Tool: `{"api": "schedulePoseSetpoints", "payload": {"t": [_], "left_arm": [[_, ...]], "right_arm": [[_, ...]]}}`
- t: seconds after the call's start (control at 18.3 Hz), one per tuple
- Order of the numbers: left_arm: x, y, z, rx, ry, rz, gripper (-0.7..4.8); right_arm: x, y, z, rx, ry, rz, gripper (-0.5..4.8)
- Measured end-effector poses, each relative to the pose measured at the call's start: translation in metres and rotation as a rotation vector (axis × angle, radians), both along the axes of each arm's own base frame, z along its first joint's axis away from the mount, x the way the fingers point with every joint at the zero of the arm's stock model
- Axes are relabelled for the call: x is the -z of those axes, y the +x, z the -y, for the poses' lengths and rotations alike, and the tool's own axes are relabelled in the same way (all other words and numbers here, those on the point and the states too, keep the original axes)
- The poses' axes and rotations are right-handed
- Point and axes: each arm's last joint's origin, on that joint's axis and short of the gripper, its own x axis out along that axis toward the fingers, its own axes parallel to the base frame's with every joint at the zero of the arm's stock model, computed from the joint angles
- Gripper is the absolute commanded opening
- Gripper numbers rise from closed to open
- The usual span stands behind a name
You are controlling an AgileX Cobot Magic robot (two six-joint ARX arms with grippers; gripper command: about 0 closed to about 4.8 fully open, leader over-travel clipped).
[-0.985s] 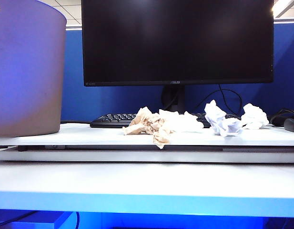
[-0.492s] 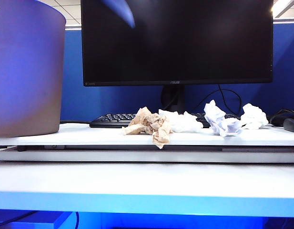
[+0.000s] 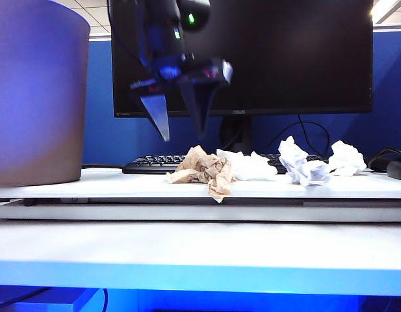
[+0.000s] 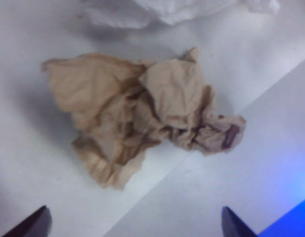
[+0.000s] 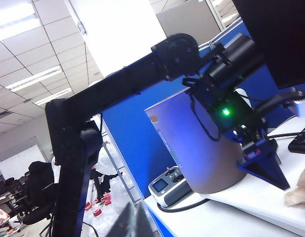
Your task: Pick up all paper balls from the table and place them in the pink trash can.
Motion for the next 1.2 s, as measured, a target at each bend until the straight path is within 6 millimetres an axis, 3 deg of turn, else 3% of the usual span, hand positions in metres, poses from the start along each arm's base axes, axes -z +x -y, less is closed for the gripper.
{"api": "schedulePoseSetpoints", "payload": {"t": [0.55,0.82,1.09,1.2], "left_arm": [[0.01,0.017,0.015,0.002,-0.123,0.08,4.79],[0.019,0.028,0.017,-0.089,-0.073,0.162,4.79],[0.031,0.03,0.018,-0.109,-0.035,0.138,4.79],[0.031,0.03,0.018,-0.108,-0.036,0.137,1.52]], "right_arm": [[0.0,0.0,0.0,-0.005,-0.004,0.0,-0.05],[0.0,0.0,0.0,-0.008,-0.007,0.005,-0.05],[0.0,-0.001,0.0,-0.02,-0.016,0.004,-0.05],[0.0,-0.001,0.0,-0.019,-0.016,0.004,-0.05]]}}
